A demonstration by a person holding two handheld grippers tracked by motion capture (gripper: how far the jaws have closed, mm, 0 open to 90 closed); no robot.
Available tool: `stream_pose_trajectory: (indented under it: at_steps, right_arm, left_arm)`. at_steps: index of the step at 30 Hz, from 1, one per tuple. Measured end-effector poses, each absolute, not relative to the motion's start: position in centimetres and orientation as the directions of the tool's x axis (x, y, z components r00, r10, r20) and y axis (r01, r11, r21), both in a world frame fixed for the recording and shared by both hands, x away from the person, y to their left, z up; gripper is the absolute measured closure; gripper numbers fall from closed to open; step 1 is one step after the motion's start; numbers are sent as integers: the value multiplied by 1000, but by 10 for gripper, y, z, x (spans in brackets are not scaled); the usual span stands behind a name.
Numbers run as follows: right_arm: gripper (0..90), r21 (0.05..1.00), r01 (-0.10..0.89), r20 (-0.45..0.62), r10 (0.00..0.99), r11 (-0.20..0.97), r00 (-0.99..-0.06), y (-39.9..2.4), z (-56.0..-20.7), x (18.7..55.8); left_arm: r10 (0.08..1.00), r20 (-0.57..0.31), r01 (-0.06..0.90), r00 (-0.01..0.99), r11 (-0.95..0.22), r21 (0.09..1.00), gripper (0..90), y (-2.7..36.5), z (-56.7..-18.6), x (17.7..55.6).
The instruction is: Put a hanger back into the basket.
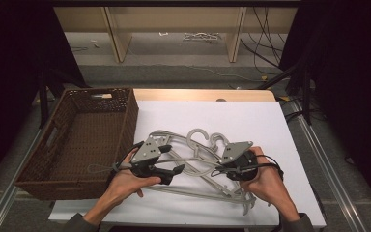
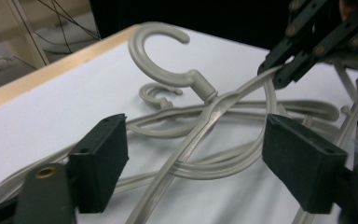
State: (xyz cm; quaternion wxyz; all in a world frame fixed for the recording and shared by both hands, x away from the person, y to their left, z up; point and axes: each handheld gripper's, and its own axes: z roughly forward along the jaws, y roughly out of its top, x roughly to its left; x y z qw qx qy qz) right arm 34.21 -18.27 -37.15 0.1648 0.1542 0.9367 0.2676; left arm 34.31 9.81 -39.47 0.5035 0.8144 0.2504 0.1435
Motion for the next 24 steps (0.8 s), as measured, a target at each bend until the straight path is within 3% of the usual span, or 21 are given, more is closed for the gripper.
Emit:
stream_pose_trajectory:
  at_steps: [11, 20, 24]
  right_arm:
    - [820, 541, 137, -257, 318, 830, -912, -173, -368, 336]
    - [820, 529, 111, -270, 291, 841, -918, -169, -368, 333]
    - [818, 514, 72, -297, 256, 855, -920, -170, -368, 334]
  left_arm:
    - [483, 13, 267, 875, -506, 820, 404, 79, -399, 356]
    - [420, 26, 246, 907, -580, 776, 691, 75, -403, 357]
    - [371, 64, 198, 926, -624, 756, 738, 74, -399, 354]
